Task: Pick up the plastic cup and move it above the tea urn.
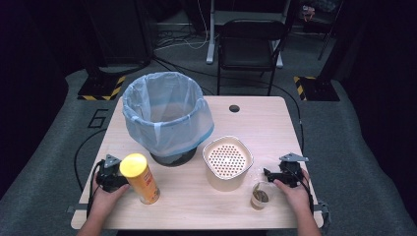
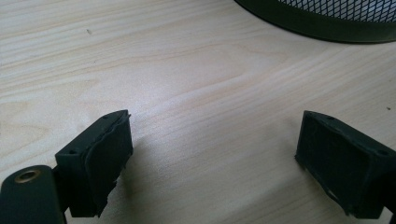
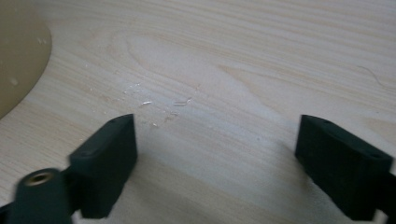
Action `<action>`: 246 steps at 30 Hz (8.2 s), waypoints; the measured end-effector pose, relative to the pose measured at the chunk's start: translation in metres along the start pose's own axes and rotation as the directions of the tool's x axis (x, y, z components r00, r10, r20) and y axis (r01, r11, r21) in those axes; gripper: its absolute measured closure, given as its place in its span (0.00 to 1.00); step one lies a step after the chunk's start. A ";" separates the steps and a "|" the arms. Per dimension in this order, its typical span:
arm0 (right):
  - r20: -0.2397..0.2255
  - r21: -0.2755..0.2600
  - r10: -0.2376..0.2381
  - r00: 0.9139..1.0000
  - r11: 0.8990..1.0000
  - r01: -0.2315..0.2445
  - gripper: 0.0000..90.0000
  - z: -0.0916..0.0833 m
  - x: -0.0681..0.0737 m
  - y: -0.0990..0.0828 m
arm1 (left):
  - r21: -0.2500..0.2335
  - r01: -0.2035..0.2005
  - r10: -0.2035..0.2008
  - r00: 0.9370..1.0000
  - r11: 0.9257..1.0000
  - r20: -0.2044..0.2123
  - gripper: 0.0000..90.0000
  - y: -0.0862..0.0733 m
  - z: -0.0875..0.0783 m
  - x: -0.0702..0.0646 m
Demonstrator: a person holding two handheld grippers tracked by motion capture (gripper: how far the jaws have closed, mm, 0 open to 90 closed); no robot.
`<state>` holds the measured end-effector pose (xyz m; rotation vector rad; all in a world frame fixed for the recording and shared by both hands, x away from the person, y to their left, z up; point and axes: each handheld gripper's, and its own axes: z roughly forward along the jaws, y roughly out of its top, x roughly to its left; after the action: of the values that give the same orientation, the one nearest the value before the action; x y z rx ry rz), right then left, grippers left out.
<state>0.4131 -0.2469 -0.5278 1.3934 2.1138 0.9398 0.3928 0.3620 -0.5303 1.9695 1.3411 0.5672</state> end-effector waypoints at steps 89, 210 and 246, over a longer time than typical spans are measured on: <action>-0.209 -0.006 -0.182 0.961 0.983 0.185 0.17 -0.086 0.103 -0.006 | -0.005 -0.001 0.001 1.000 1.000 -0.005 0.12 0.000 0.000 0.000; -0.278 -0.238 -0.525 0.805 0.849 0.472 0.39 -0.027 0.049 0.184 | 0.000 0.001 -0.001 1.000 1.000 -0.009 0.12 0.000 0.000 0.000; -0.074 -0.339 -0.743 0.665 0.646 0.684 0.39 -0.037 0.083 0.194 | 0.001 0.000 0.000 1.000 1.000 -0.009 0.12 0.000 0.000 0.000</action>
<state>0.4760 -0.1303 -0.3588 0.2225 2.2612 0.9983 0.3930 0.3619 -0.5300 1.9700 1.3467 0.5759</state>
